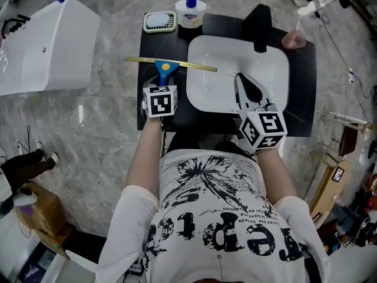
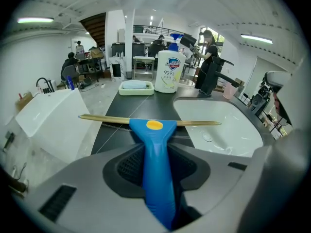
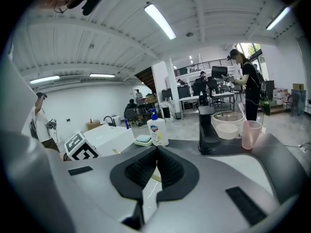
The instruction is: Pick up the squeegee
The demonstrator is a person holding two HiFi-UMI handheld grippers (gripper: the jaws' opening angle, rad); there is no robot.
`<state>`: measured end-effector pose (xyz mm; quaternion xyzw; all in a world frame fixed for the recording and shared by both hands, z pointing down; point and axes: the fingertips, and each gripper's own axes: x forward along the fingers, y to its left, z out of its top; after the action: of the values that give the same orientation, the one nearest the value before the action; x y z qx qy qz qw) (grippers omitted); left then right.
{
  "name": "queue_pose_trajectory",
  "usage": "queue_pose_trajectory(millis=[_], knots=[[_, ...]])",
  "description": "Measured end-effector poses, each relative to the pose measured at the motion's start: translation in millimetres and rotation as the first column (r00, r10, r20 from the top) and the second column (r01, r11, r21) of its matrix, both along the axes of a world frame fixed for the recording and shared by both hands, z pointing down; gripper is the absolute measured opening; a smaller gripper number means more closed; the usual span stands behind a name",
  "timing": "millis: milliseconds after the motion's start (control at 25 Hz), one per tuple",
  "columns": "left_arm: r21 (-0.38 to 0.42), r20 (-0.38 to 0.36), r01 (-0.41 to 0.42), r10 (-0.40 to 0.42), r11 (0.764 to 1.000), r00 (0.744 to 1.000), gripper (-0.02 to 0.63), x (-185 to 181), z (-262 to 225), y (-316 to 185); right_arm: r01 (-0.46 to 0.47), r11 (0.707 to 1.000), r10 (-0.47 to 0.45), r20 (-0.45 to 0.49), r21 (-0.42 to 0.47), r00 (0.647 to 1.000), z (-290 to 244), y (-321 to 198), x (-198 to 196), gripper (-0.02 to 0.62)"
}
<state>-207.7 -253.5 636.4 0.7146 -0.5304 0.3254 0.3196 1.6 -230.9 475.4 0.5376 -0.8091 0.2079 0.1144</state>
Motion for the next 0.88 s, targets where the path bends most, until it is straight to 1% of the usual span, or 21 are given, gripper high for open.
queue_pose_trajectory(millis=[120, 200, 320, 440, 560, 600, 680, 800, 880], knots=[[0.012, -0.002, 0.006, -0.006, 1.0, 1.0, 0.138, -1, -10, 9, 0.011, 1.0, -0.011, -0.008, 0.015, 1.0, -8, 5, 0, 0.015], [0.037, -0.009, 0.015, -0.015, 0.999, 1.0, 0.138, -2, -22, 11, 0.013, 1.0, -0.013, -0.012, 0.025, 1.0, -14, 8, 1, 0.015], [0.104, -0.003, 0.02, -0.02, 0.994, 1.0, 0.138, -5, -48, 8, 0.011, 0.999, -0.011, -0.017, 0.041, 1.0, -22, 10, 4, 0.015], [0.166, -0.001, 0.006, -0.006, 0.986, 1.0, 0.138, -6, -78, 3, 0.021, 0.997, -0.02, -0.013, 0.069, 1.0, -36, 10, 2, 0.015], [0.246, -0.001, 0.005, -0.005, 0.969, 1.0, 0.138, -6, -112, -4, 0.042, 0.991, -0.039, -0.02, 0.123, 0.999, -59, 8, -3, 0.015], [0.283, -0.003, 0.008, -0.008, 0.959, 1.0, 0.138, -6, -127, -6, 0.044, 0.989, -0.041, -0.024, 0.144, 0.999, -67, 7, -3, 0.015], [0.37, -0.003, 0.009, -0.009, 0.929, 1.0, 0.138, -7, -160, -11, 0.044, 0.982, -0.04, -0.029, 0.182, 0.999, -82, 5, -4, 0.015], [0.494, -0.005, 0.0, 0.003, 0.87, 1.0, 0.138, -10, -209, -15, 0.043, 0.971, -0.035, -0.038, 0.235, 0.999, -102, 3, -5, 0.015], [0.554, -0.021, 0.003, 0.01, 0.833, 1.0, 0.138, -12, -237, -17, 0.047, 0.965, -0.039, -0.038, 0.257, 0.999, -111, 1, -6, 0.015]])
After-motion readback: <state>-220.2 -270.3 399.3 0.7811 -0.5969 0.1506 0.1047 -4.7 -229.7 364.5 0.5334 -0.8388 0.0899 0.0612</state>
